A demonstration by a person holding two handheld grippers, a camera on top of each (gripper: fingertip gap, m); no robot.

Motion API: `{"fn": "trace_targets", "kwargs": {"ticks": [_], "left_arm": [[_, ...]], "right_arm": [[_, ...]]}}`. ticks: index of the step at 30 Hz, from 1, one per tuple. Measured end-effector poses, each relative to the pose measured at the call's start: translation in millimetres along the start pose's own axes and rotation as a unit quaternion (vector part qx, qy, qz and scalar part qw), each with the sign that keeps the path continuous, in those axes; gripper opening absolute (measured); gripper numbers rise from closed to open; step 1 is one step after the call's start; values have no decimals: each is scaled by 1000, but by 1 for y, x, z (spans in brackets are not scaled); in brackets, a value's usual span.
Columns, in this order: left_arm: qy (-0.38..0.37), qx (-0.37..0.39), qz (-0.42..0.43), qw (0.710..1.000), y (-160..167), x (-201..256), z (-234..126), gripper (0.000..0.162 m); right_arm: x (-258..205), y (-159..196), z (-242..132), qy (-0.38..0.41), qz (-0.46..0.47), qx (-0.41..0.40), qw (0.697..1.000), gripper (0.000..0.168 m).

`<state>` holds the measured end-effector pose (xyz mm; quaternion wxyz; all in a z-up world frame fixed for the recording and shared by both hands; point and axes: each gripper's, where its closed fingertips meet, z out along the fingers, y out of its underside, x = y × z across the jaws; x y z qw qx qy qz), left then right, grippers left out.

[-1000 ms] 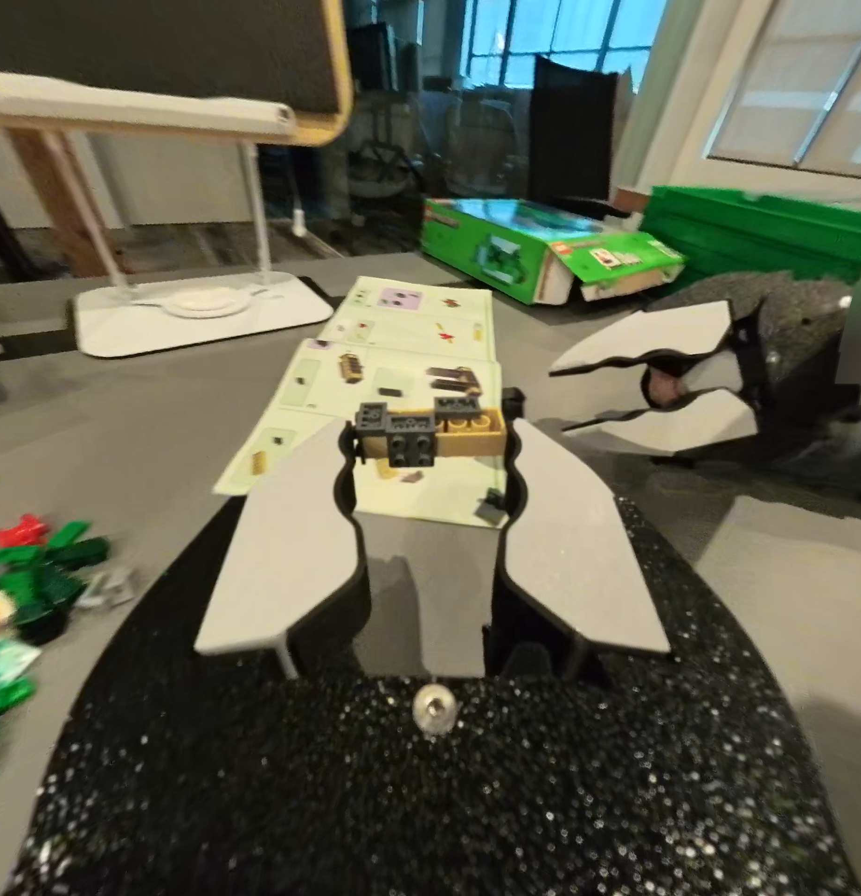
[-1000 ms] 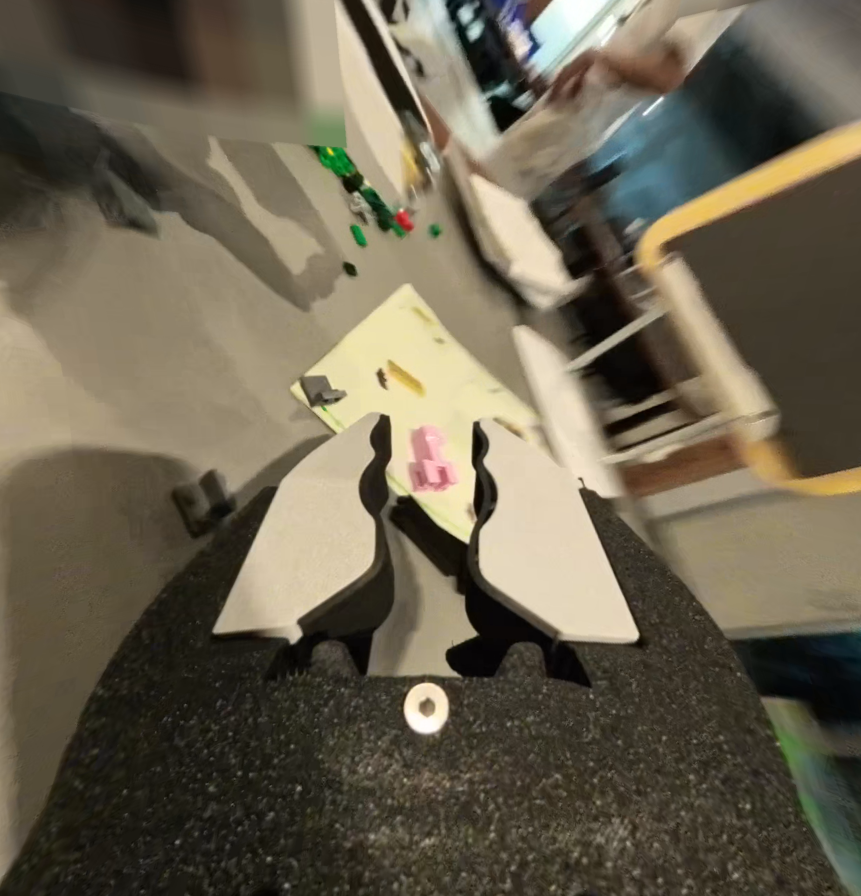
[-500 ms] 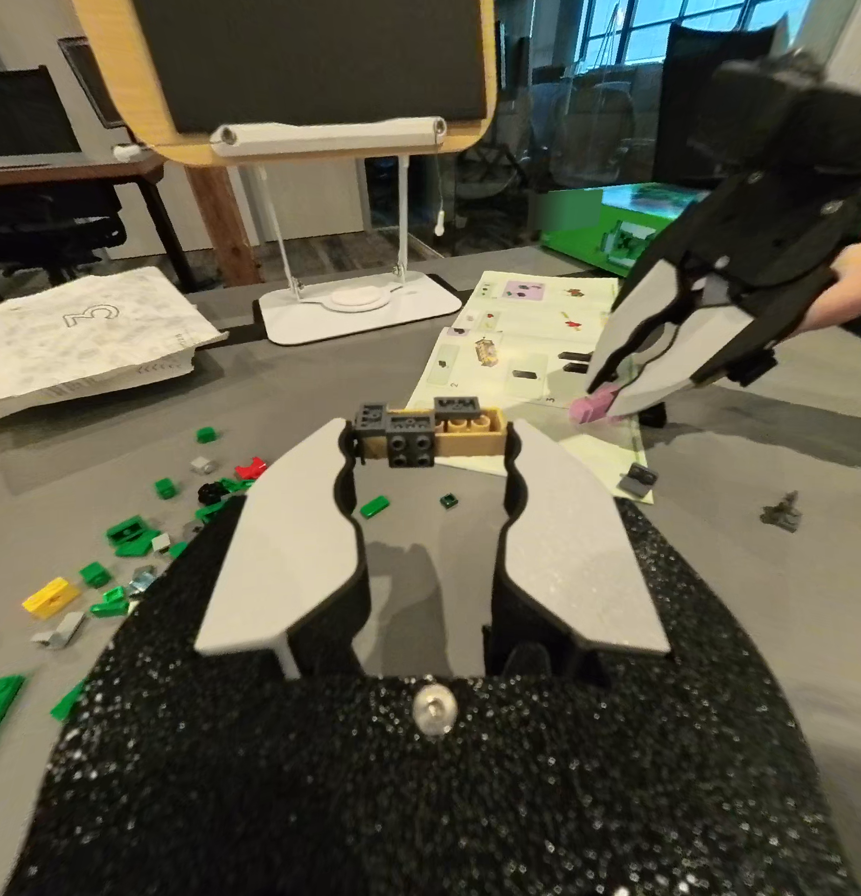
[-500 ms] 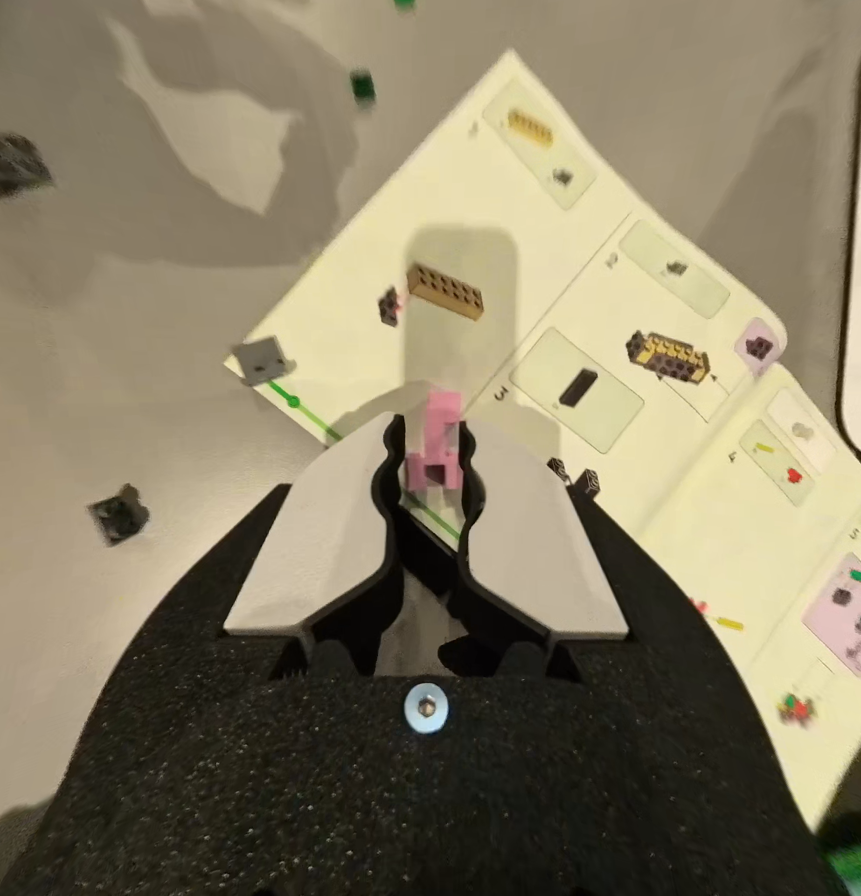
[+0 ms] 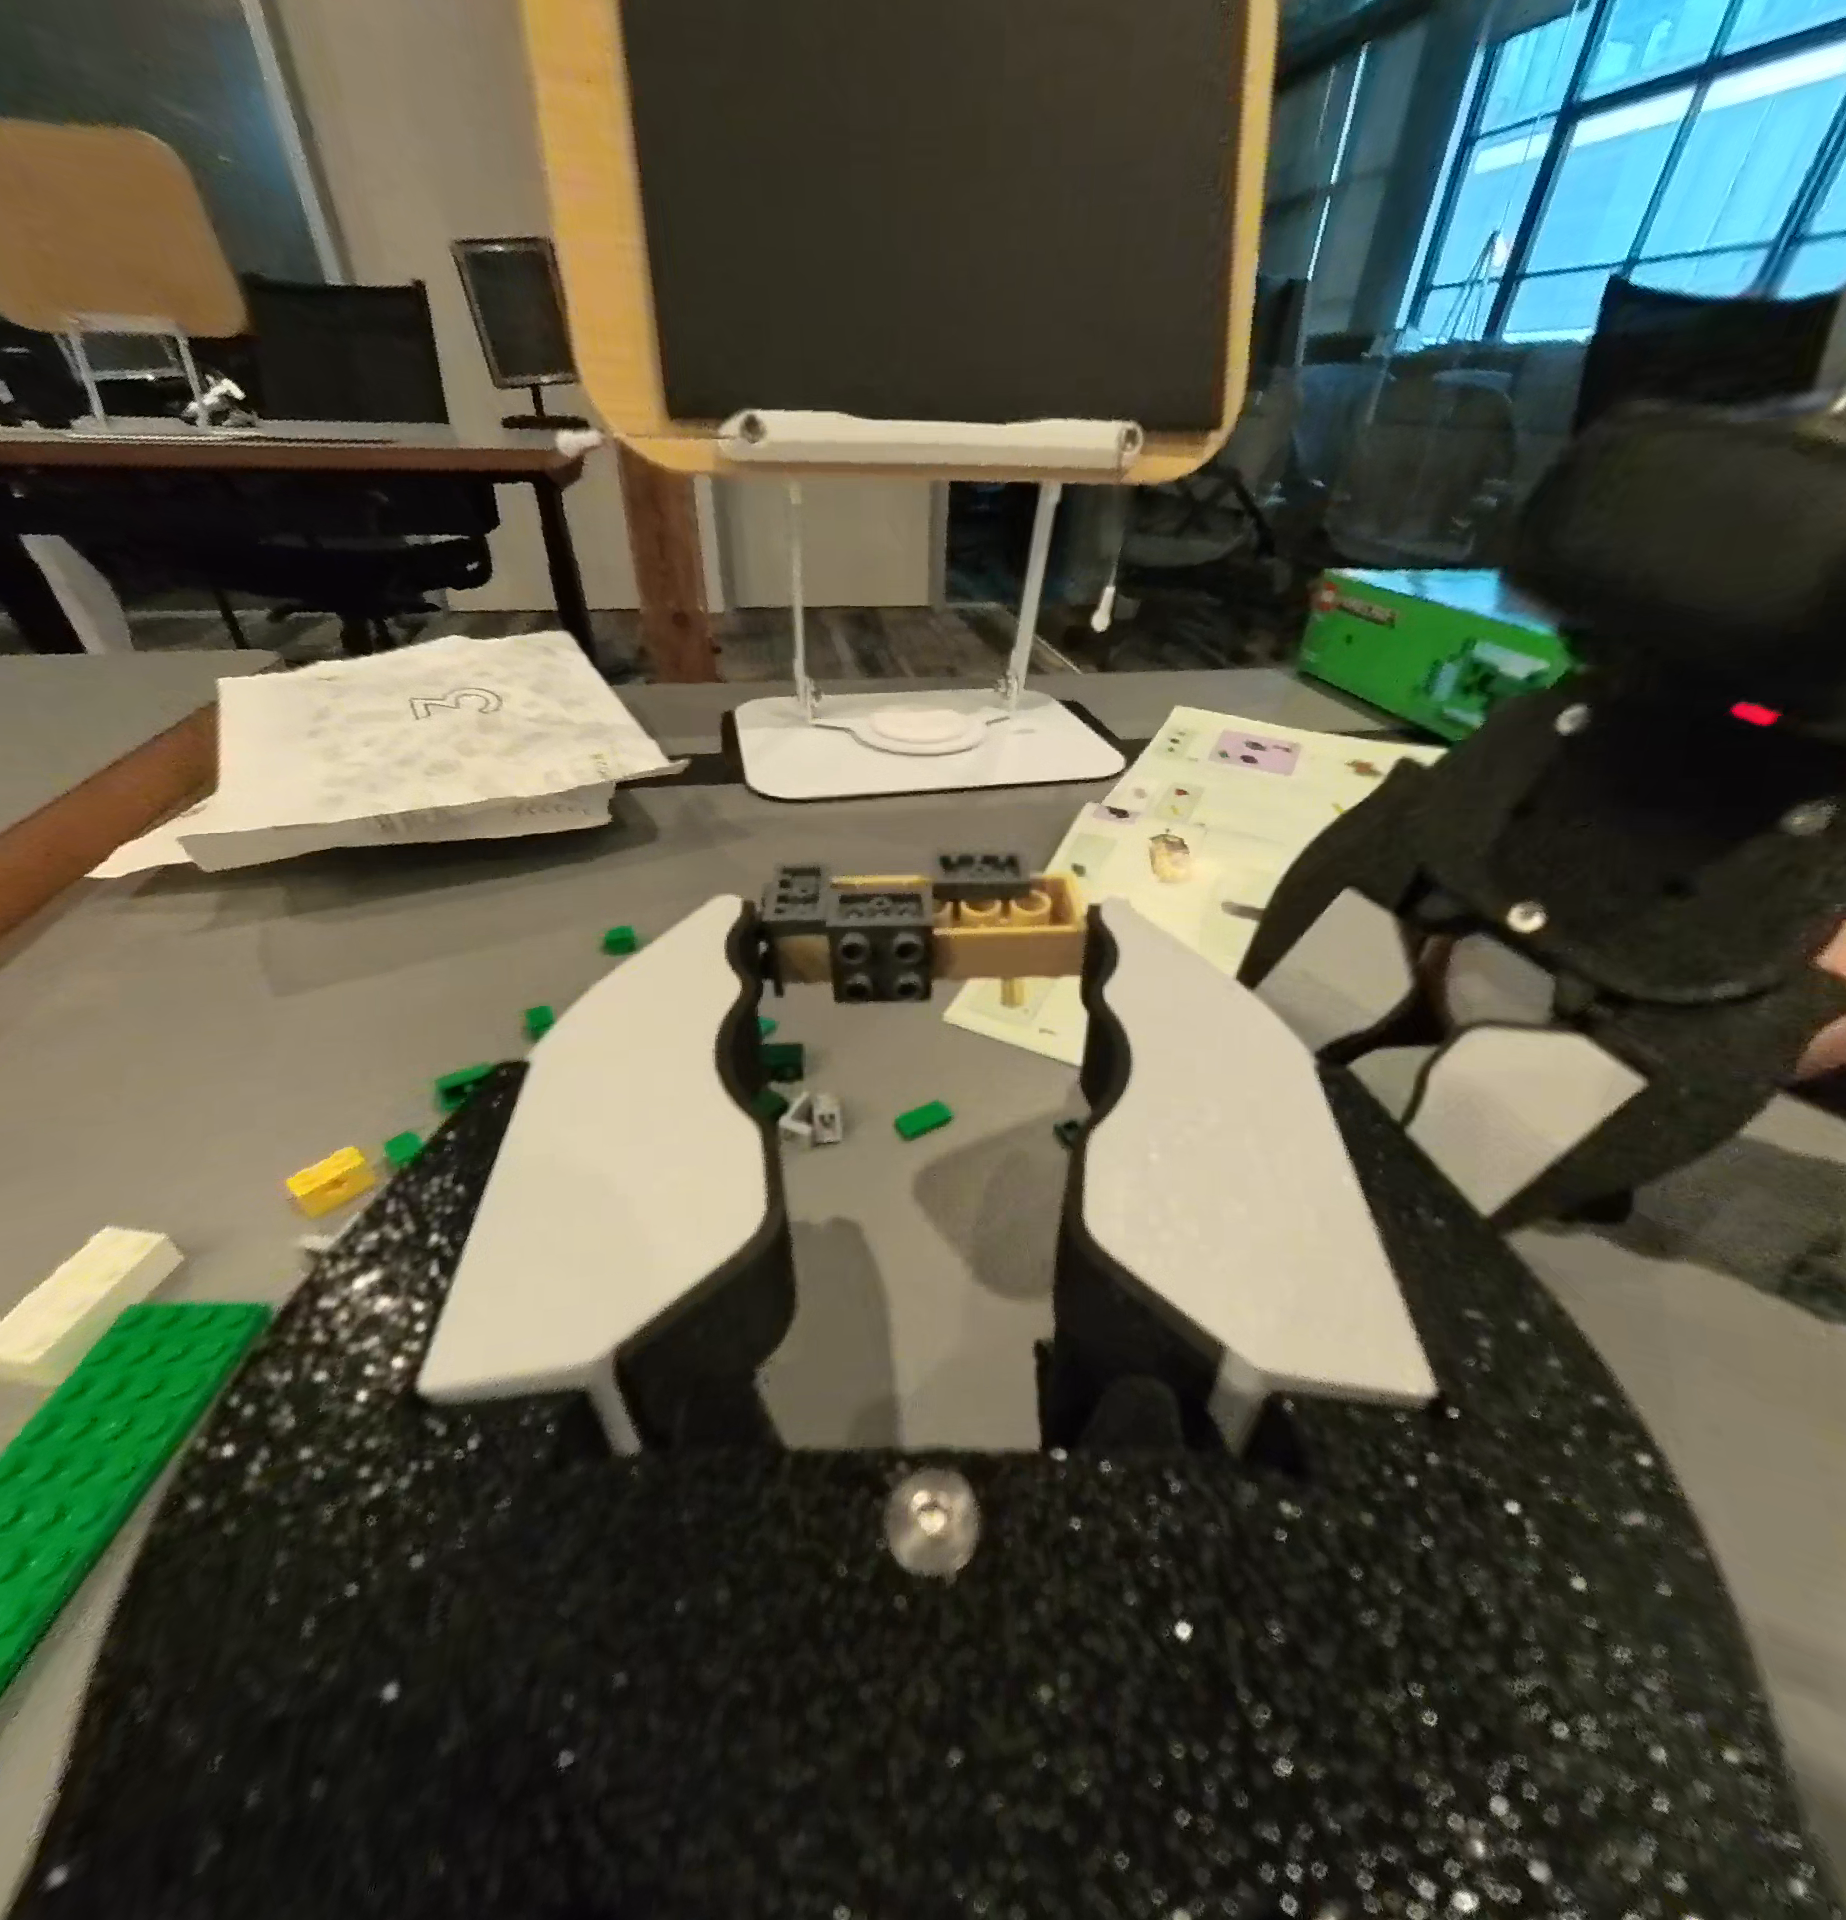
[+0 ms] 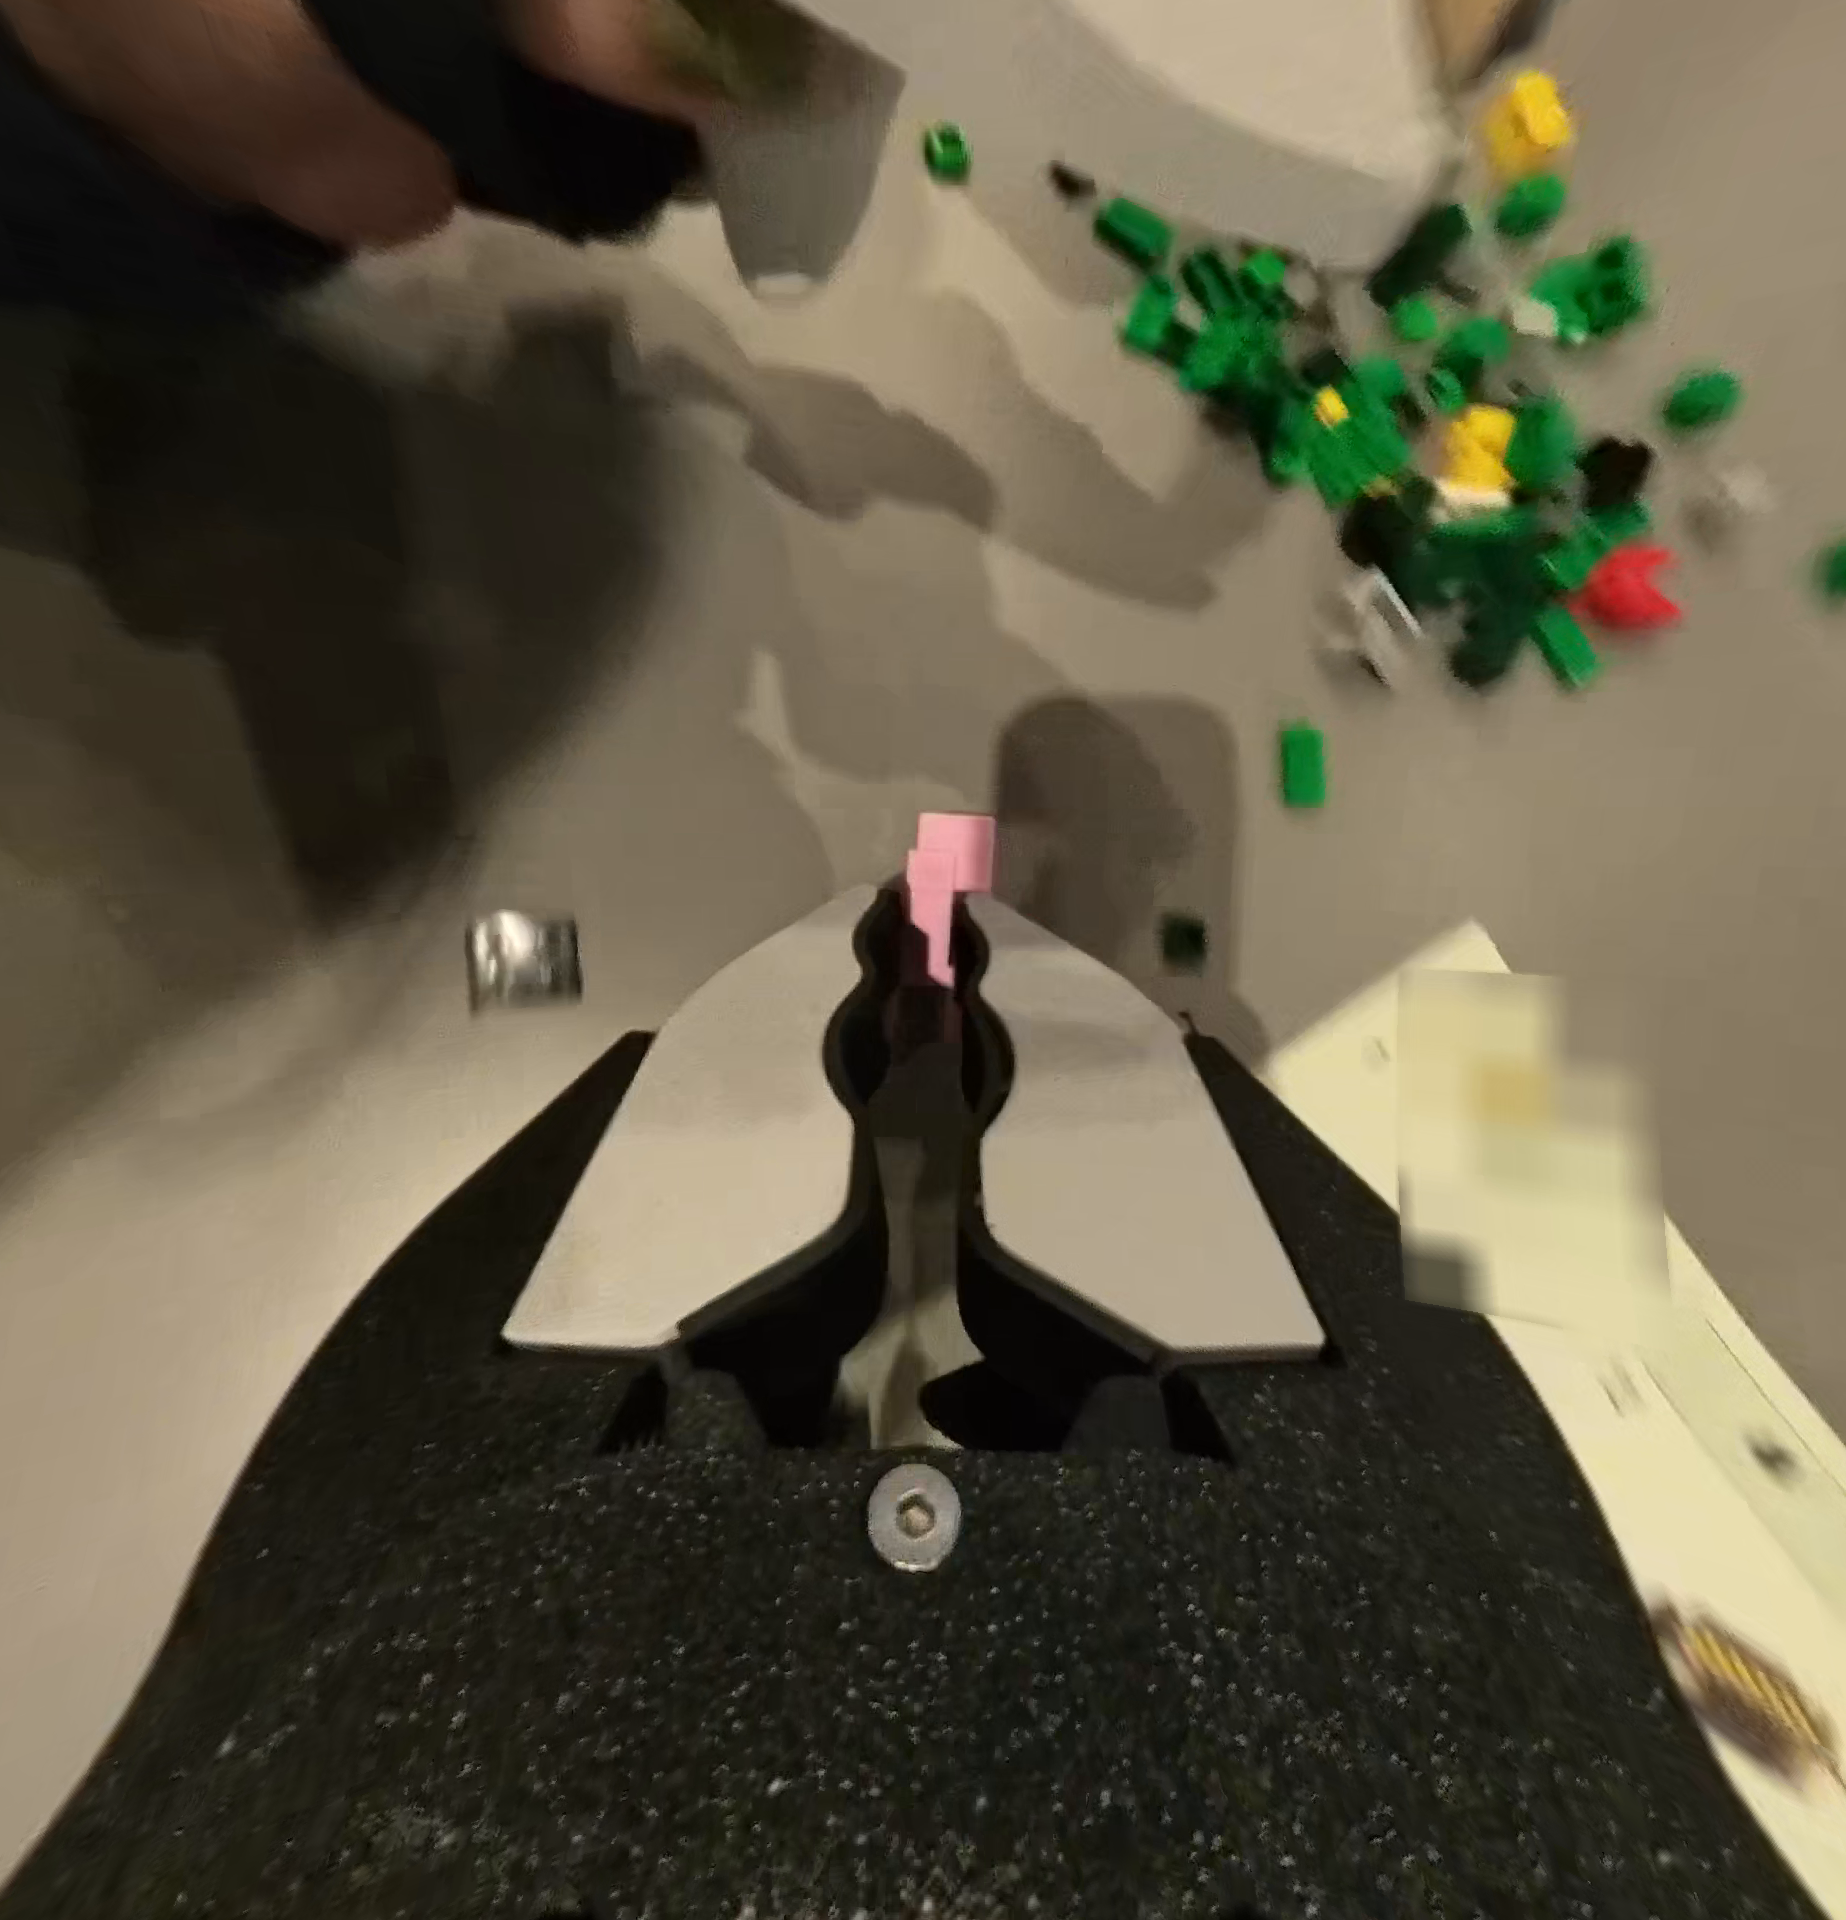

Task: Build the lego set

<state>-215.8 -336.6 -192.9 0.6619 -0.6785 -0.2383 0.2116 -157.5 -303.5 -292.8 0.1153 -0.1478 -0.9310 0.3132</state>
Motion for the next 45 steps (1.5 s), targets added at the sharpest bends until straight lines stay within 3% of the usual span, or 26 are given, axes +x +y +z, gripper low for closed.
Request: {"fn": "trace_targets", "kwargs": {"ticks": [3,7,10,14,20,24,31,45], "left_arm": [[0,6,-7,1000,-1,-2,-2,59],[35,6,-5,999,0,11,1,59],[88,13,-8,996,-1,31,2,59],[173,16,-24,984,-3,66,0,59],[171,30,-34,984,-4,68,-6,59],[237,45,-55,969,-8,83,-14,59],[330,24,-37,943,2,130,-22,58],[361,15,24,932,16,160,-22,59]], "right_arm": [[3,-7,-3,15,0,20,1000,27],[23,-6,-58,118,40,143,982,26],[21,23,-96,167,83,198,962,25],[0,66,-117,222,81,197,951,20],[-23,78,-106,216,70,155,961,21],[-24,88,-95,207,64,121,969,23],[-18,82,-91,181,48,136,973,22],[-17,70,-69,69,-8,131,989,32]]}}
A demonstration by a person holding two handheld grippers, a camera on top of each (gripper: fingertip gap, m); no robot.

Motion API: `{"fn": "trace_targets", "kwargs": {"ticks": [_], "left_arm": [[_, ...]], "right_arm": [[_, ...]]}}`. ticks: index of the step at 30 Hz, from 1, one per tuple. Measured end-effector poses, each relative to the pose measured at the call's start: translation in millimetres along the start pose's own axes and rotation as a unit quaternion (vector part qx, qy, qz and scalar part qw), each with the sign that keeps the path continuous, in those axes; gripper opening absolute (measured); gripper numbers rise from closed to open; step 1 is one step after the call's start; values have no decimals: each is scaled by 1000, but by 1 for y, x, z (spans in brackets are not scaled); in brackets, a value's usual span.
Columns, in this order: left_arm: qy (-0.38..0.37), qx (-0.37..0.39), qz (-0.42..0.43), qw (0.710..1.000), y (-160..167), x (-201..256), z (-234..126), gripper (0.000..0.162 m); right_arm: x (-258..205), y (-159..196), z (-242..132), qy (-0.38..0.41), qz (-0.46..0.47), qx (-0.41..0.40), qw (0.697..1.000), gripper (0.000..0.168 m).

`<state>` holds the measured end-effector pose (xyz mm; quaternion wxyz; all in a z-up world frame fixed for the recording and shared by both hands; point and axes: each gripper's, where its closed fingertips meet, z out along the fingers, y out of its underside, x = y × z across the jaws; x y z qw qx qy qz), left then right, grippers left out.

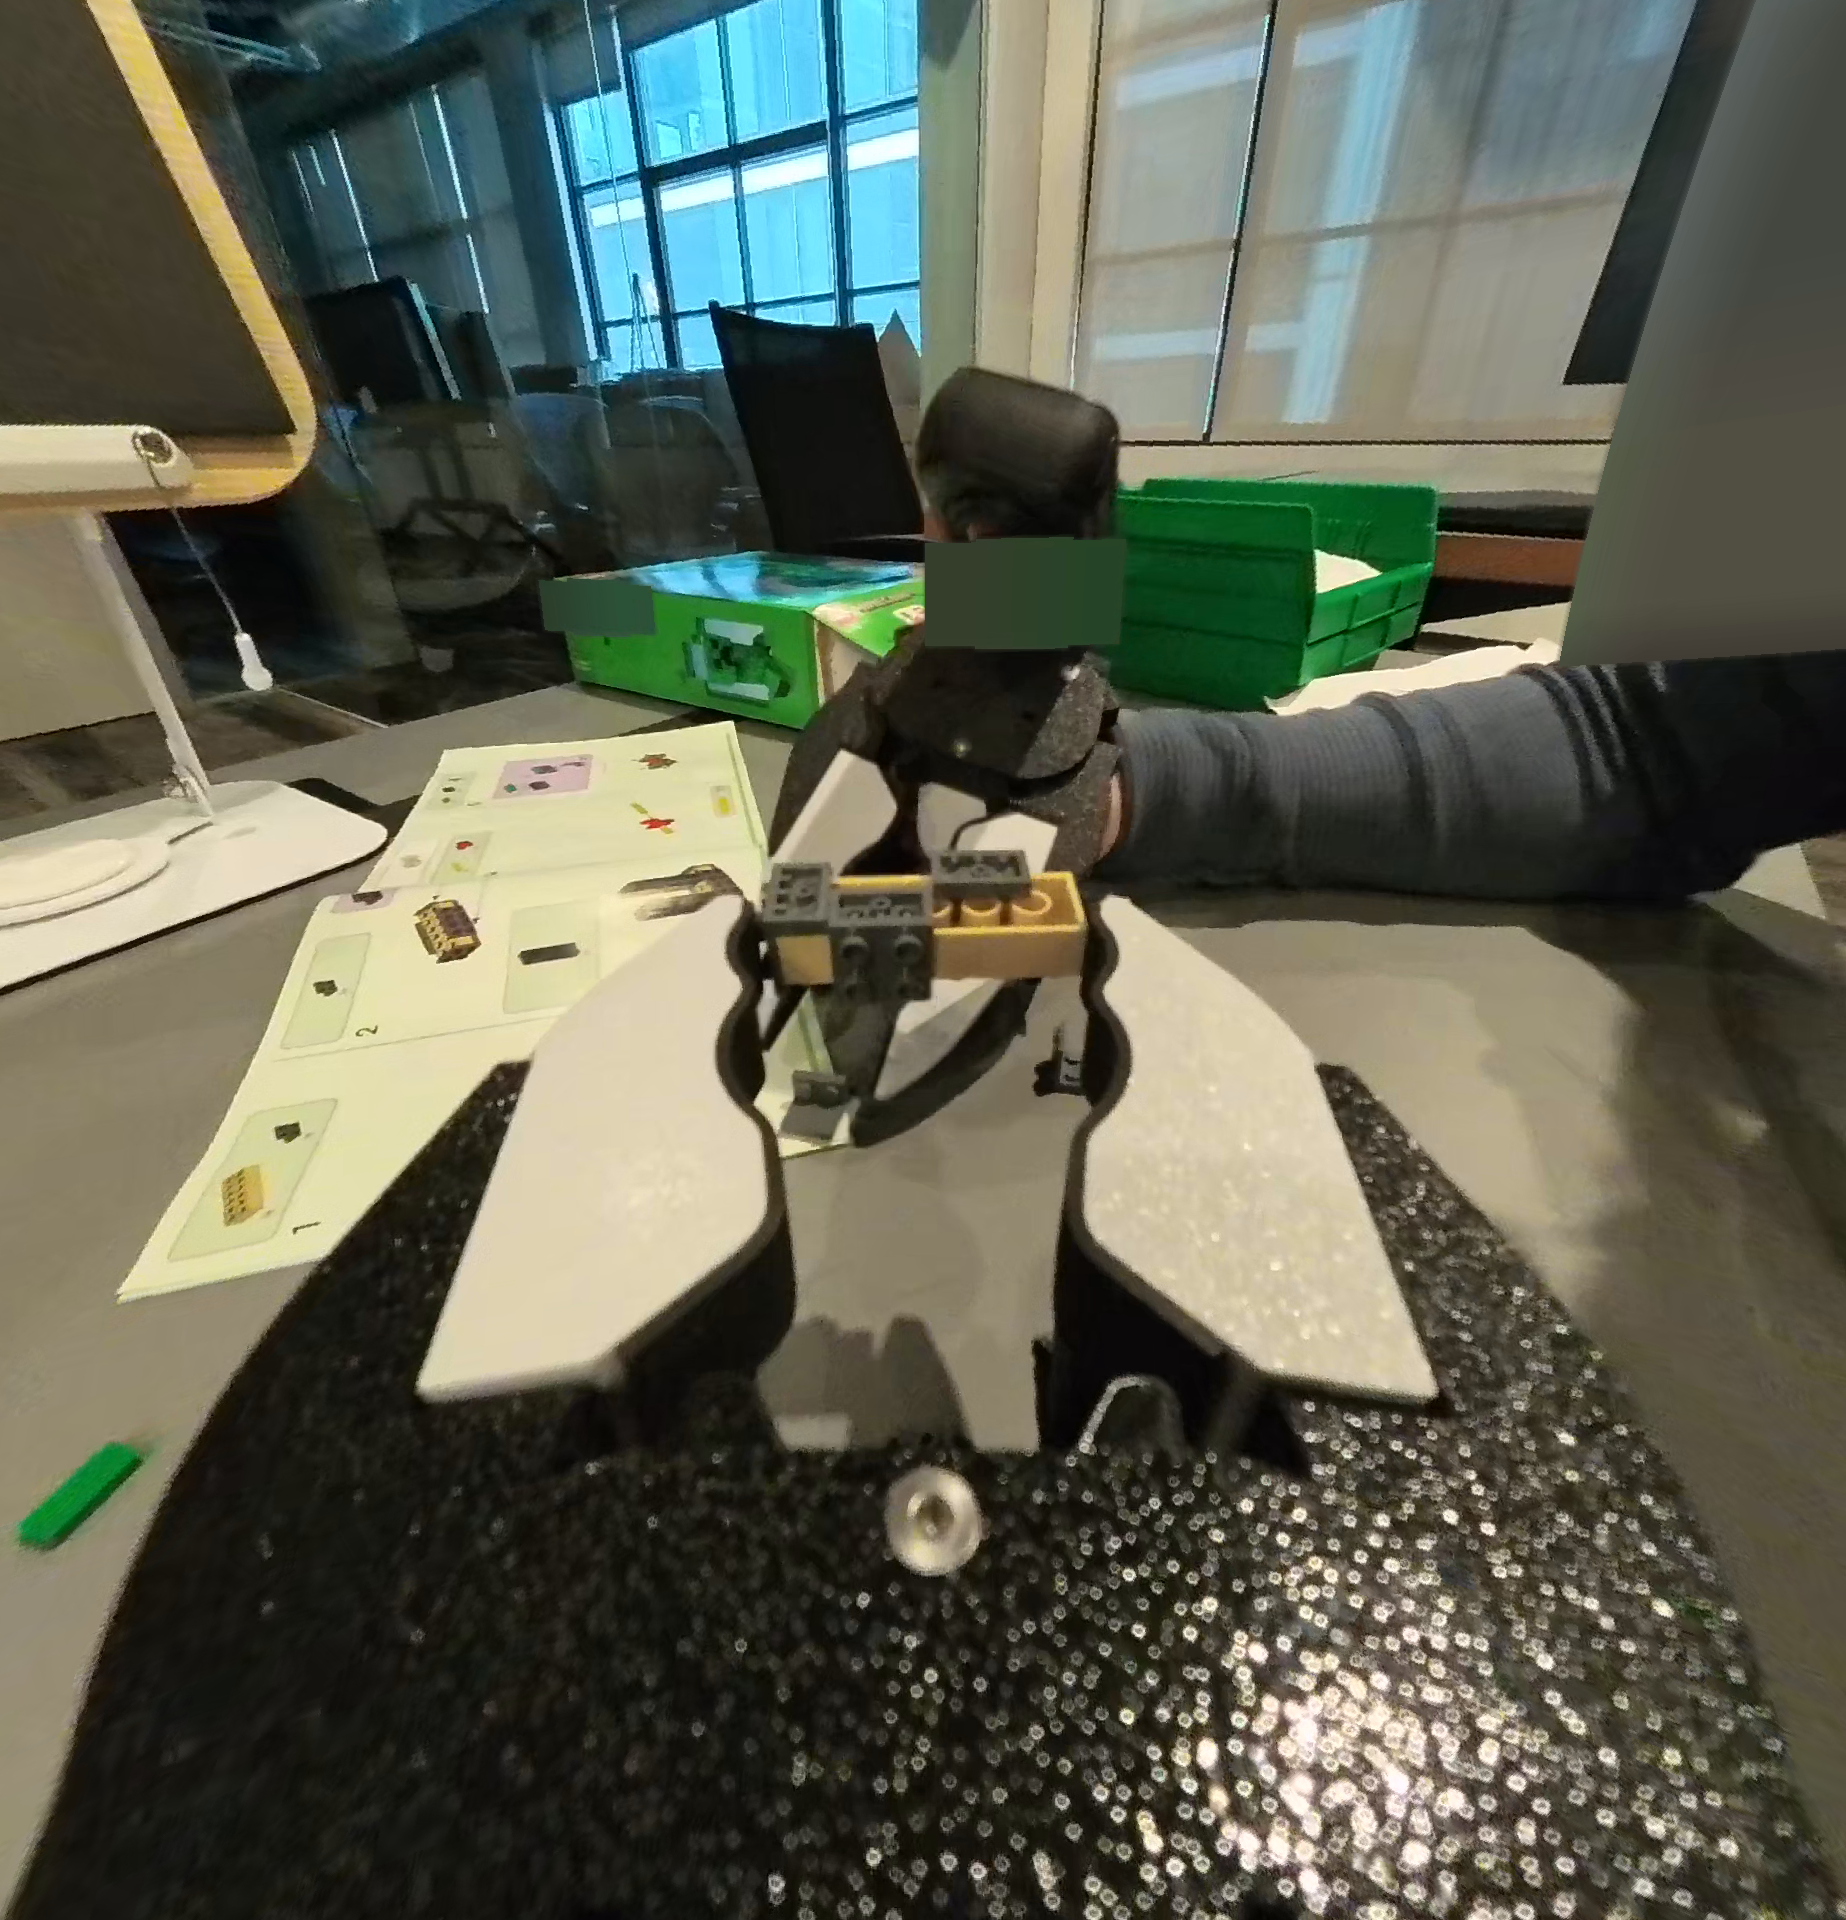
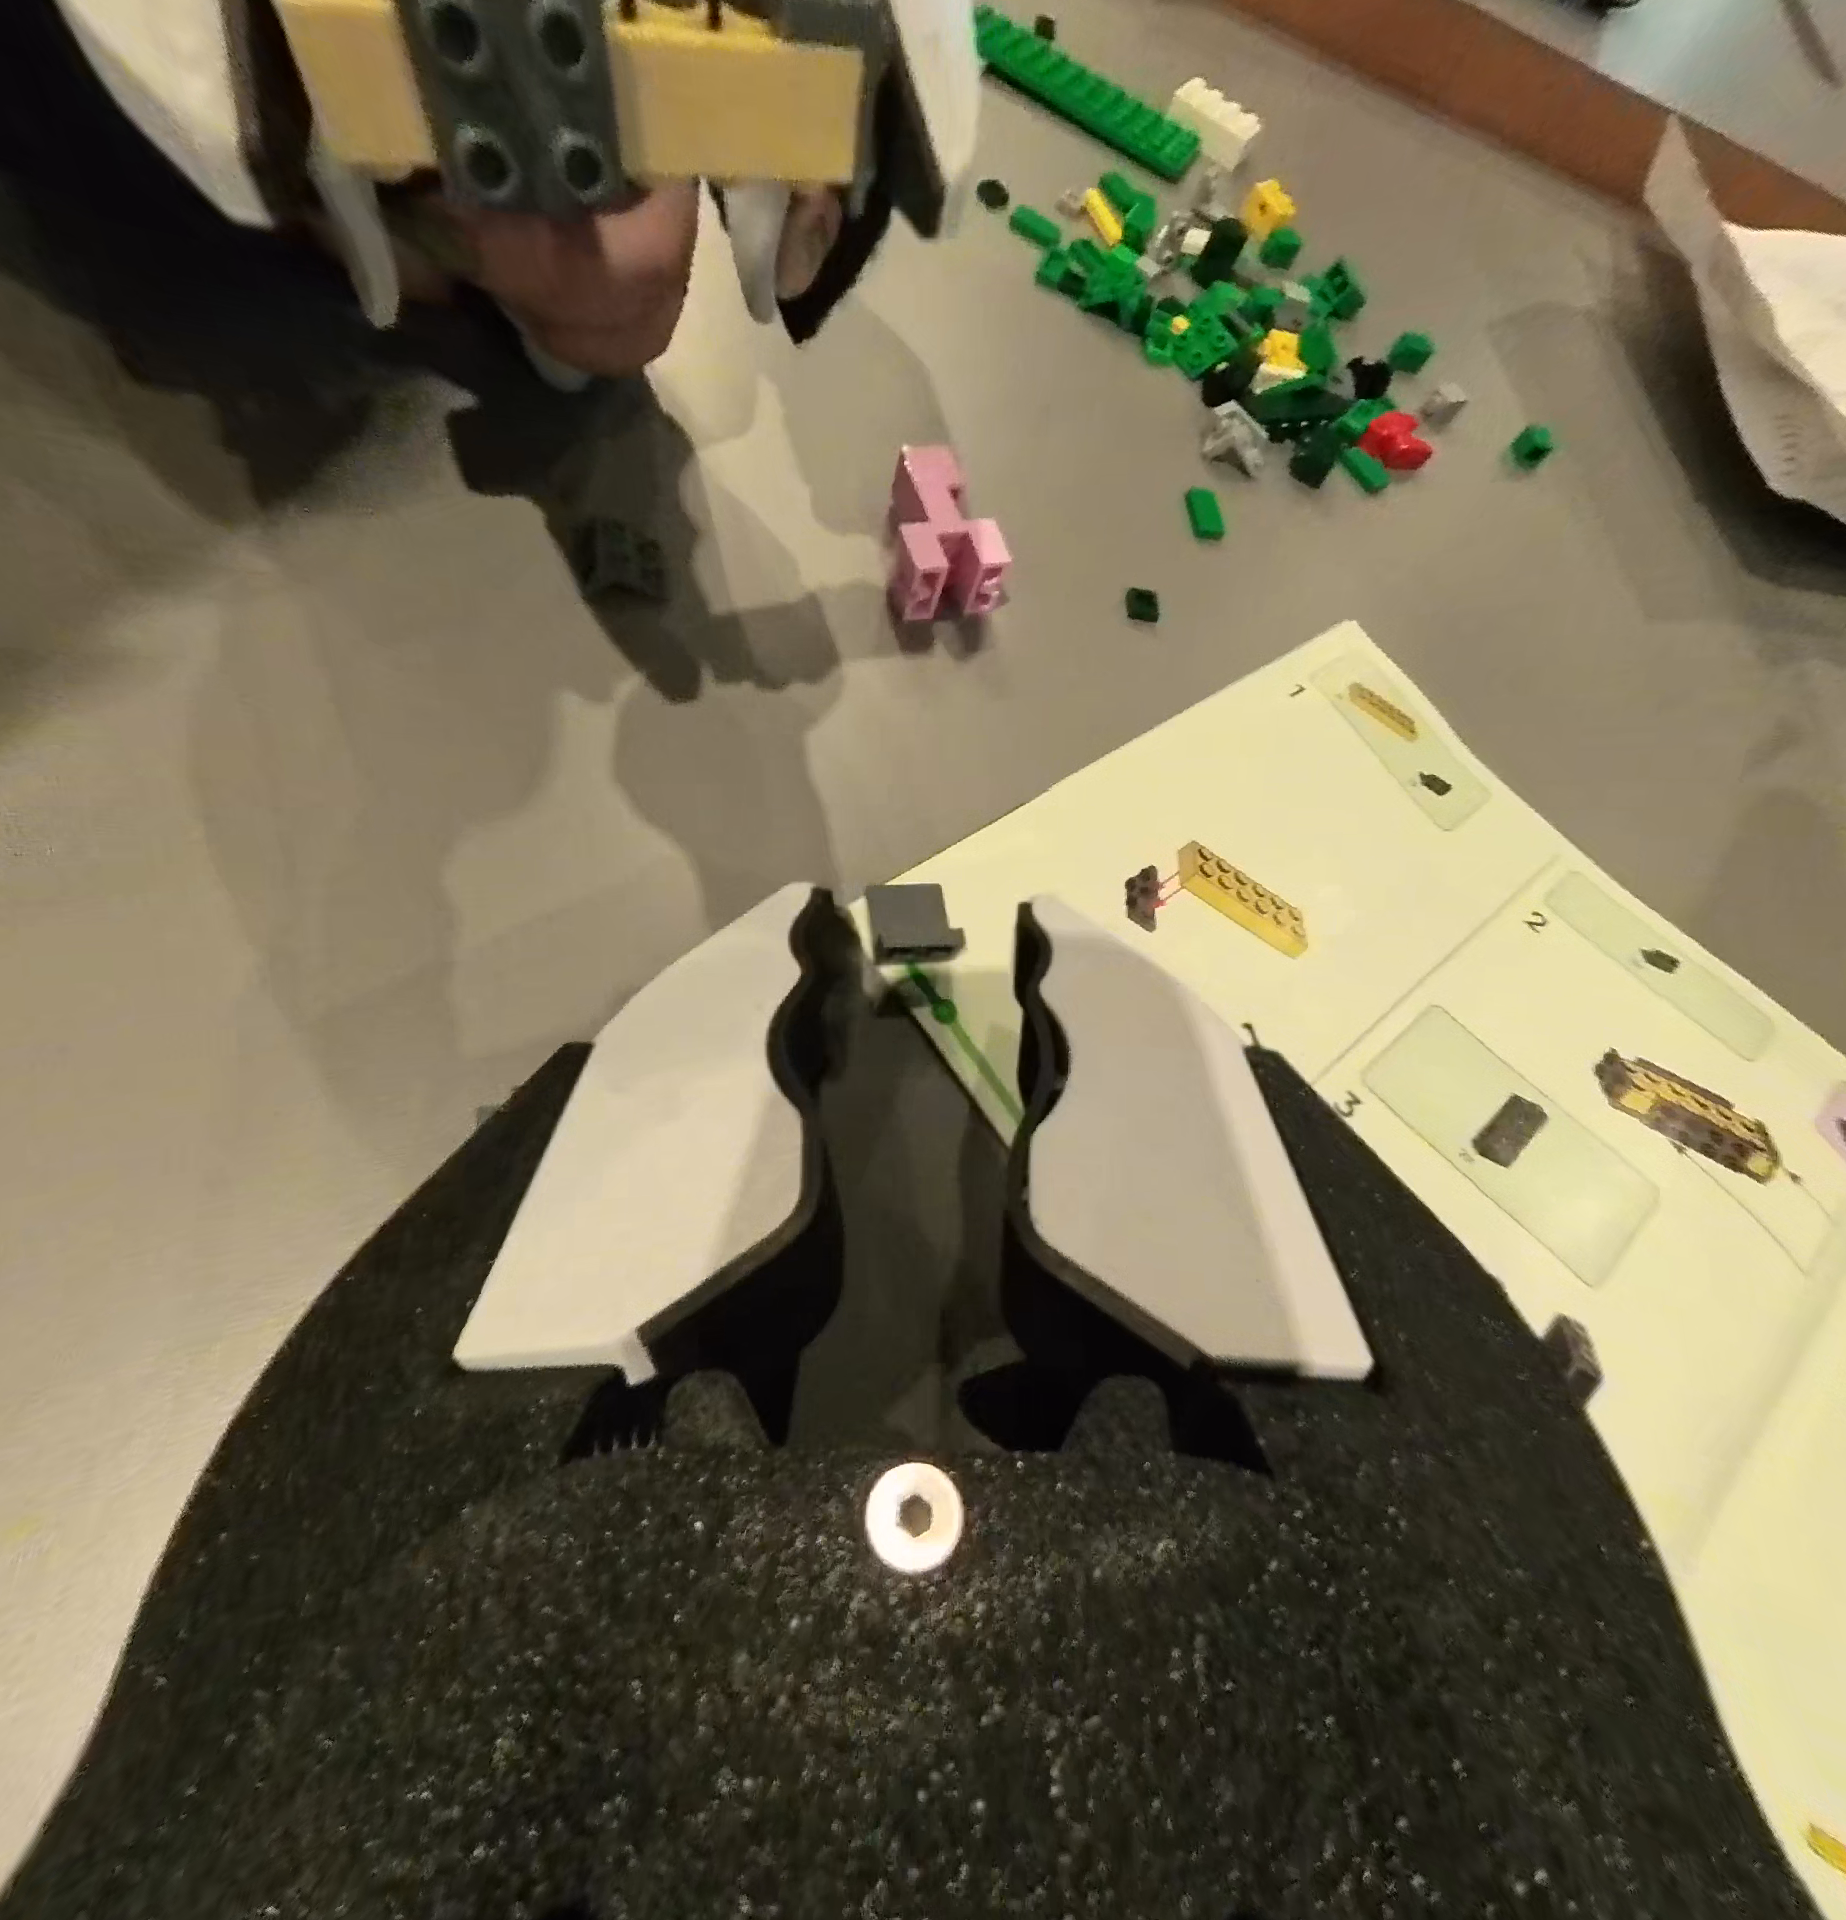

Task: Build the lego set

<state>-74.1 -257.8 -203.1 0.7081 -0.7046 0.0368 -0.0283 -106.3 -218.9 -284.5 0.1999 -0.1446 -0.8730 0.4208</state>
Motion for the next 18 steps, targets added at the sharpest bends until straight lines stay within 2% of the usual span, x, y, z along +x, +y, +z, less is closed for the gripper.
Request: {"fn": "trace_targets", "kwargs": {"ticks": [7,10,15,18], "left_arm": [[-15,11,-7,1000,-2,-5,0,59],[-24,16,-10,1000,-3,-9,-1,59],[-42,19,-6,999,-4,-13,-2,59],[-50,18,4,999,-4,-14,-1,59]], "right_arm": [[-2,2,5,-22,2,-13,1000,28],[-2,2,6,-21,-1,-15,1000,17],[-2,2,4,16,-39,-13,999,1],[-4,0,0,36,-58,0,998,0]]}}
